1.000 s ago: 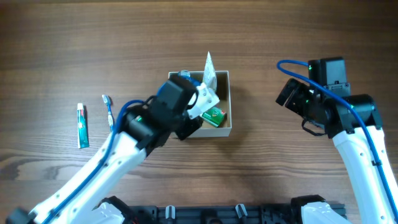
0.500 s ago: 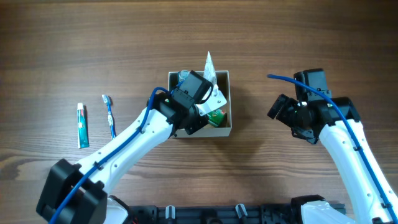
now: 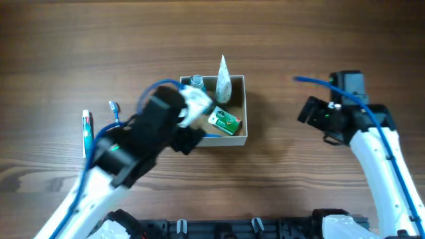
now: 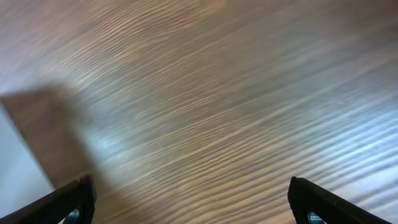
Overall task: Pack container
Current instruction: 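Carry the razor into the box and release it, then grasp the blue toothbrush with the left gripper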
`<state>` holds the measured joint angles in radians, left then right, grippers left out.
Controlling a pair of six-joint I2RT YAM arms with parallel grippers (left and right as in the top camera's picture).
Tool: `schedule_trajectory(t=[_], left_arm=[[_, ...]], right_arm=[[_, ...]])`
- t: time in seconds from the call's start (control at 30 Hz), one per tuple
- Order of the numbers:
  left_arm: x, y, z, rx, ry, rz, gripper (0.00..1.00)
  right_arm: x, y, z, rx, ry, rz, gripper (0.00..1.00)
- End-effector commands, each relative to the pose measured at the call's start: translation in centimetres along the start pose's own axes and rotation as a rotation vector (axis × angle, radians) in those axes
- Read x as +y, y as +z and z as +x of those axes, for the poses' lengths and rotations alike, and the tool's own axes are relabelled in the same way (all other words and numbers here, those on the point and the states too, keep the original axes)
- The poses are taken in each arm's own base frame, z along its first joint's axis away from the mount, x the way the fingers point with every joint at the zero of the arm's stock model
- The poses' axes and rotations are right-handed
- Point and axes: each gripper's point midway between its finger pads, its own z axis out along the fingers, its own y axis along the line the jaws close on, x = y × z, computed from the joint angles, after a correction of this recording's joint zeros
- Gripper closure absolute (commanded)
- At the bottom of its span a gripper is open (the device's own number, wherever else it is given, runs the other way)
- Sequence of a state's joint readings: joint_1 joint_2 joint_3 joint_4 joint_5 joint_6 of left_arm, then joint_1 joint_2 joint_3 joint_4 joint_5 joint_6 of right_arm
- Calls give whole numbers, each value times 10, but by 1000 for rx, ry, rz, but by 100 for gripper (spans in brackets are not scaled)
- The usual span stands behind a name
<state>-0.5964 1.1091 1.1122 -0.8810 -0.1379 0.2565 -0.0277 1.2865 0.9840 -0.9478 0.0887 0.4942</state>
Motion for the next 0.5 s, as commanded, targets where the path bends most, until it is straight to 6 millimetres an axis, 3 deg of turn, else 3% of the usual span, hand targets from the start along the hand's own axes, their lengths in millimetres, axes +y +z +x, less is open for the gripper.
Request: schedule_trajectory(t=[0.0,0.1,0.3,0.37,0.47], left_arm=[[78,-33,33,11,-431,-272,0],[122,-41,65,40,-681,-372,0],[176,-22,120,156,-967,-431,0],[188,-1,139,227,-1046,-443,0],[188,44,163,371,-1074,-402,0]], right_arm=[[-30,4,-8,47,100,-55,0],[-54,4,-8,67,149,-32,0],[-56,4,-10,60,121,-29,0],[-56,4,-9,63,121,-28,0],[-56,4,-7,72,100,-27,0]])
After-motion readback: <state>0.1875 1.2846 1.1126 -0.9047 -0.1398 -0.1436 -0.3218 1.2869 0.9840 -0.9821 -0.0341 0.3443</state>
